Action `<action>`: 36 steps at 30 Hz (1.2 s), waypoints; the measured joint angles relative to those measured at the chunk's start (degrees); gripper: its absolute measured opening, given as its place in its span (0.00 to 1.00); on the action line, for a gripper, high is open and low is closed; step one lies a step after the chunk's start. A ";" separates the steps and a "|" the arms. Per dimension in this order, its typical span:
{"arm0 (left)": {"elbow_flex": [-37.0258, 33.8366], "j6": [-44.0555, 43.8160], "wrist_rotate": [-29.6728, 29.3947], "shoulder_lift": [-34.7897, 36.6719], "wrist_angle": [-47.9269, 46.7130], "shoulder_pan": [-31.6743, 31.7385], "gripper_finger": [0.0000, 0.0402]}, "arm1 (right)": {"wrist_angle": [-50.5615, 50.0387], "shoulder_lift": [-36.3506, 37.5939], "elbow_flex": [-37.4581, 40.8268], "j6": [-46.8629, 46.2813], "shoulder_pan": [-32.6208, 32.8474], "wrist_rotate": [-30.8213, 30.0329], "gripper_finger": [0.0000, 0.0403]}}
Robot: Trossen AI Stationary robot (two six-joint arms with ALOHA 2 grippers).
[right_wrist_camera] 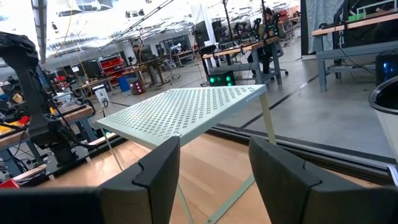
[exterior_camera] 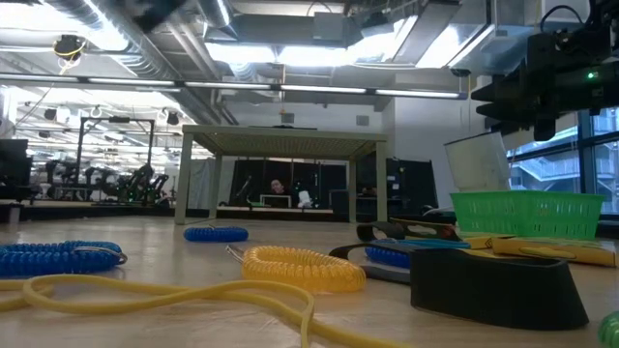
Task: Pick & Place Office Desk Supplies
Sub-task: Put the blue rubber band into the red bin
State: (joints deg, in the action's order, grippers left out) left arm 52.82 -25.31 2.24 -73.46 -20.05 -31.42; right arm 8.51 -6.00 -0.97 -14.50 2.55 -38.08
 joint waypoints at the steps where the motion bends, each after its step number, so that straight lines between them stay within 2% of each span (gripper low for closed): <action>1: 0.00 -2.93 2.88 0.90 -2.14 -0.09 0.01 | 0.00 0.00 0.00 0.01 0.00 -0.01 0.48; 4: -0.02 -10.49 6.81 3.13 -9.68 -1.37 0.01 | 0.00 0.00 0.00 0.00 0.00 0.01 0.48; 11: -0.02 -26.85 7.07 6.71 -26.69 -7.03 0.00 | 0.00 0.02 0.00 0.02 -0.01 -0.01 0.48; 18: -0.02 -44.09 6.31 6.87 -42.27 -12.57 0.02 | 0.01 0.00 0.00 0.01 0.01 0.01 0.48; 26: -0.04 -50.10 3.76 6.87 -43.66 -15.10 0.03 | 0.00 0.00 0.00 0.01 0.02 -0.01 0.48; 36: -0.04 -50.99 0.95 6.85 -43.66 -15.17 0.12 | 0.00 0.00 0.00 0.01 0.02 -0.01 0.48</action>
State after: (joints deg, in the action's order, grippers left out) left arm 52.77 -76.30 3.19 -66.61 -63.71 -46.59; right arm 8.51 -6.00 -0.97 -14.49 2.57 -38.09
